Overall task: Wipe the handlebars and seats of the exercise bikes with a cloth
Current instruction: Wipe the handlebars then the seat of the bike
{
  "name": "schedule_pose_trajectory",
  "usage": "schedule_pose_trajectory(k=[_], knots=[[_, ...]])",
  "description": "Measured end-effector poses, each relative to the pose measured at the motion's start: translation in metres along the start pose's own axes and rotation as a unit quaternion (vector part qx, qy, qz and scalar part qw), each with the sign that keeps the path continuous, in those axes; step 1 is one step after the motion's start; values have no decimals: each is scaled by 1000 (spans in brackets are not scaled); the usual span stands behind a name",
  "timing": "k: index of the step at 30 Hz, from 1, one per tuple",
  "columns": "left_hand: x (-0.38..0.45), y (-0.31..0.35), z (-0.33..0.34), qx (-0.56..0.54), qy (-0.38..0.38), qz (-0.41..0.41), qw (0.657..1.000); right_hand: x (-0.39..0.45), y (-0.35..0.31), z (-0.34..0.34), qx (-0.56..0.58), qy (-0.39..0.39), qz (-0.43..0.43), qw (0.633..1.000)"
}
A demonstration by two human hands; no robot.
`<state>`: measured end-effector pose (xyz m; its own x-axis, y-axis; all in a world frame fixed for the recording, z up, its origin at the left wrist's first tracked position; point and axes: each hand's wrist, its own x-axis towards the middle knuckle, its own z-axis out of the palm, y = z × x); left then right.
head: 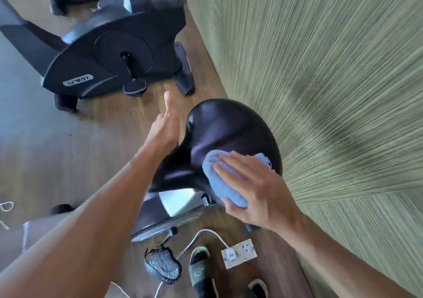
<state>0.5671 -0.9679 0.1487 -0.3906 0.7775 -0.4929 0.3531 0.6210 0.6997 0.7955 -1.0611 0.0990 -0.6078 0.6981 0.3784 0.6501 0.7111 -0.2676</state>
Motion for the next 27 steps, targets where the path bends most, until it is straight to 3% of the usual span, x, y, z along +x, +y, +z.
schedule_pose_trajectory(k=[2,4,6,10,13,14,19,21,24,27], knots=[[9,1,3,-19,-12,1,1000,12,30,-1,2,22,99,995],[14,0,2,-47,-22,-11,999,55,56,2,-30,63,245,967],[23,-8,-2,-77,-14,-23,997,96,54,14,-56,59,294,952],[44,-22,-12,-80,7,-23,997,85,-7,29,41,-14,104,994],[47,-31,-19,-77,-26,-28,996,39,-18,12,47,-60,6,997],[46,-34,-22,-71,-44,-25,996,36,-4,9,46,-46,20,998],[55,-42,-35,-43,-87,4,995,134,45,21,-22,29,259,965],[60,-42,-38,-51,-77,4,996,161,24,37,-31,30,231,972],[63,-37,-42,-66,-64,4,996,134,-23,36,36,-29,80,996],[61,-30,-36,-72,-64,21,995,65,-22,15,64,-36,65,995]])
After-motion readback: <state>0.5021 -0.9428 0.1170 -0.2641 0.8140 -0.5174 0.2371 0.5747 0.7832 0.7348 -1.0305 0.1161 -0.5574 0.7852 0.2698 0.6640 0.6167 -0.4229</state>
